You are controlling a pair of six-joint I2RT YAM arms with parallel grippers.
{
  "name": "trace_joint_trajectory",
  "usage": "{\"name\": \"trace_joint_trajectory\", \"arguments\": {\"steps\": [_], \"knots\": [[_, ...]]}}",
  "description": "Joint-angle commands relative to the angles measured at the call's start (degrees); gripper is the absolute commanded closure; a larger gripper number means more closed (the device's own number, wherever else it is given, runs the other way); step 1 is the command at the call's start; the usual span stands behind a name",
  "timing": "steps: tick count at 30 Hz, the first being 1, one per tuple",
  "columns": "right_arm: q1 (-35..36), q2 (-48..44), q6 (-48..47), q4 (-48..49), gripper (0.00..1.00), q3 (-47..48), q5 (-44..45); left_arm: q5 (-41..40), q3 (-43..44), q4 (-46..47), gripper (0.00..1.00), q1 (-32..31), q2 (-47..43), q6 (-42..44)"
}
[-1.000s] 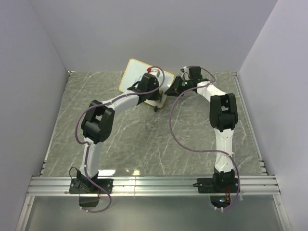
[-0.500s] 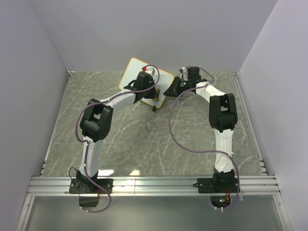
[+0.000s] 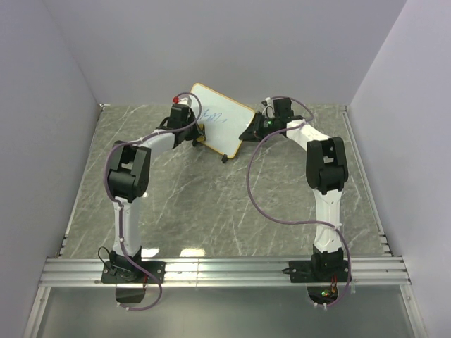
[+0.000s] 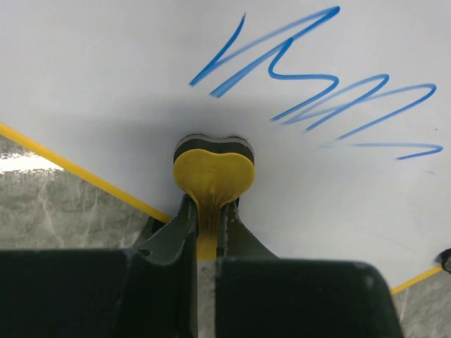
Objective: Erase the whiteboard
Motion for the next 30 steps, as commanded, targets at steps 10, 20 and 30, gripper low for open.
{"name": "trace_joint_trajectory", "arguments": {"steps": [10, 20, 30], "knots": [[0.40, -2.35, 1.63, -7.28, 1.00, -1.04, -0.23, 0.00, 2.51, -0.50, 1.00, -4.86, 3.32, 1.06], [0.49, -4.55, 0.84, -7.19, 1.00, -4.90, -0.32, 6.07, 22.20, -8.40, 1.00, -7.16, 7.97, 3.08], [0.58, -4.73, 0.93, -7.54, 1.00, -5.00, -0.41, 2.83, 29.94, -12.80, 1.00, -3.47, 15.80, 3.61]]}}
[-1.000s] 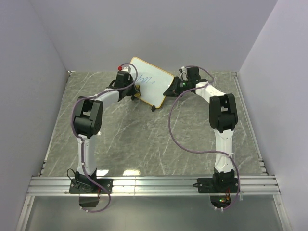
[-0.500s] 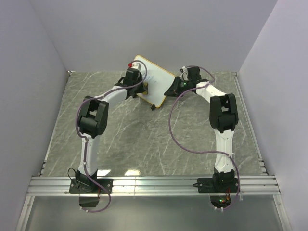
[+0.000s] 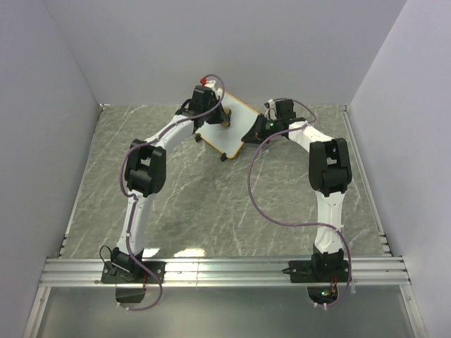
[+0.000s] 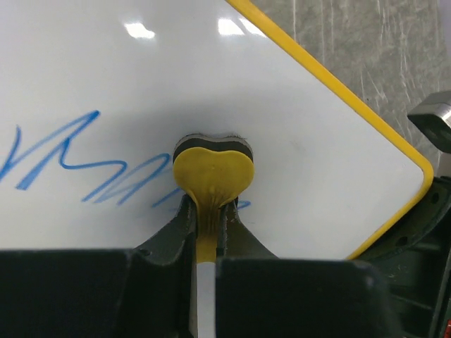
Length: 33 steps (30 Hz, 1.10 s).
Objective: Erase the whiteboard
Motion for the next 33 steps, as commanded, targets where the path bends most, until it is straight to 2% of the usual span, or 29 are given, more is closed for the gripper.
{"name": "trace_joint_trajectory", "arguments": {"steps": [1, 7, 13, 20, 25, 33], "knots": [[0.49, -1.73, 0.95, -7.76, 1.00, -0.71, -2.16, -2.92, 1.44, -1.30, 1.00, 3.50, 4.63, 1.10], [0.49, -2.17, 0.34, -8.38, 1.00, -0.54, -1.54, -5.12, -2.41, 0.09, 1.00, 9.39, 4.90, 1.19], [0.49, -2.17, -0.10, -8.73, 1.00, -0.27, -1.28, -3.55, -5.68, 2.03, 1.00, 10.81, 5.07, 0.57], [1.01, -1.91, -0.63, -9.87, 1.00, 0.43, -0.75, -2.23, -3.14, 2.83, 1.00, 5.89, 4.02, 1.53], [1.63, -2.00, -1.42, -10.84, 1.00, 0.78, -0.31, 0.32, 4.51, -0.25, 1.00, 3.08, 5.34, 3.55], [2.24, -1.39, -1.25, -10.58, 1.00, 0.69, -0.57, 6.48, 3.64, 0.80, 1.00, -1.76, 3.84, 4.88]]}}
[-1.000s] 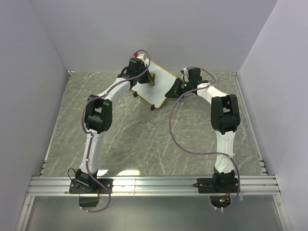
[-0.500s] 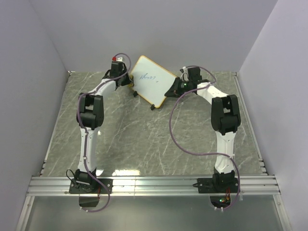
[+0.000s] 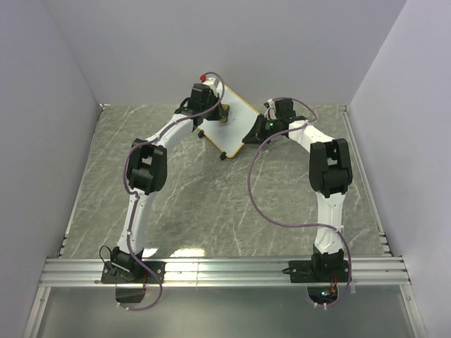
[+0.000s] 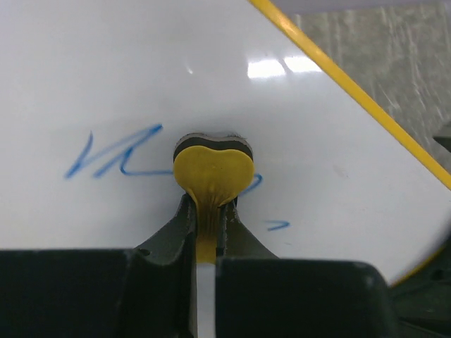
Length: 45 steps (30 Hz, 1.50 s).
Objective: Erase the whiteboard
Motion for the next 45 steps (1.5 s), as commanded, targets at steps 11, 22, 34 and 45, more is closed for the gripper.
{"name": "trace_joint_trajectory", "arguments": {"steps": [11, 22, 34, 45], "knots": [[2.45, -0.90, 0.83, -7.82, 1.00, -0.62, -2.81, 1.45, 4.02, -3.95, 1.00, 2.08, 6.60, -1.18], [2.53, -1.87, 0.04, -8.79, 1.00, -1.85, -2.02, 3.64, 11.68, -6.77, 1.00, 8.51, 13.90, -1.28], [2.97, -1.17, -0.58, -9.49, 1.00, -2.38, -1.75, 11.37, 14.49, -6.68, 1.00, 0.25, 8.98, 5.49], [3.41, -0.29, -0.14, -8.79, 1.00, -2.82, -2.10, 19.02, 12.83, -4.22, 1.00, -4.14, 7.40, 2.33]]}}
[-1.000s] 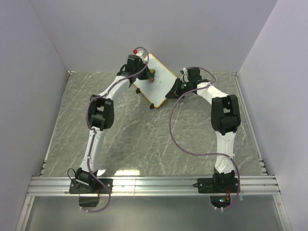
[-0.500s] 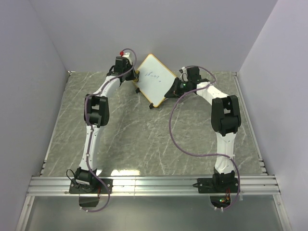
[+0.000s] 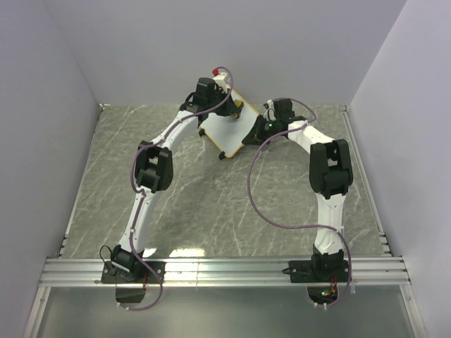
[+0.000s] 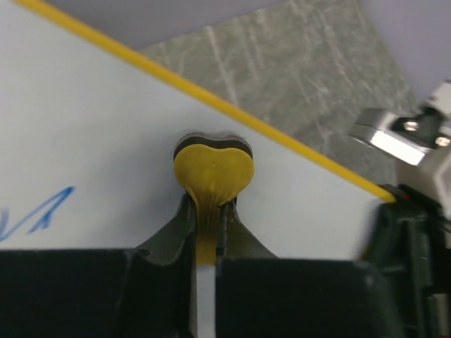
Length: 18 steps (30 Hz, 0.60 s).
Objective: Erase the whiteboard
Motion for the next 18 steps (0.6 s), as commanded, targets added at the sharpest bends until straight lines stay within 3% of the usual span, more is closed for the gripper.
{"name": "trace_joint_trajectory", "arguments": {"steps": [1, 5, 10, 18], "knots": [[2.52, 0.98, -0.03, -7.11, 1.00, -1.99, -3.81, 6.87, -2.21, -0.72, 1.00, -3.56, 0.01, -1.56], [2.60, 1.15, 0.06, -6.75, 1.00, -2.07, -4.07, 7.93, -2.92, -0.28, 1.00, -4.26, 0.71, -2.18], [2.52, 0.89, 0.15, -6.49, 1.00, -2.60, -4.25, -2.42, -1.96, -2.65, 1.00, -2.25, 3.17, -1.82], [2.60, 0.80, 0.24, -6.58, 1.00, -3.30, -4.42, -10.26, 0.95, -3.27, 1.00, 4.61, 9.76, -5.60]]}}
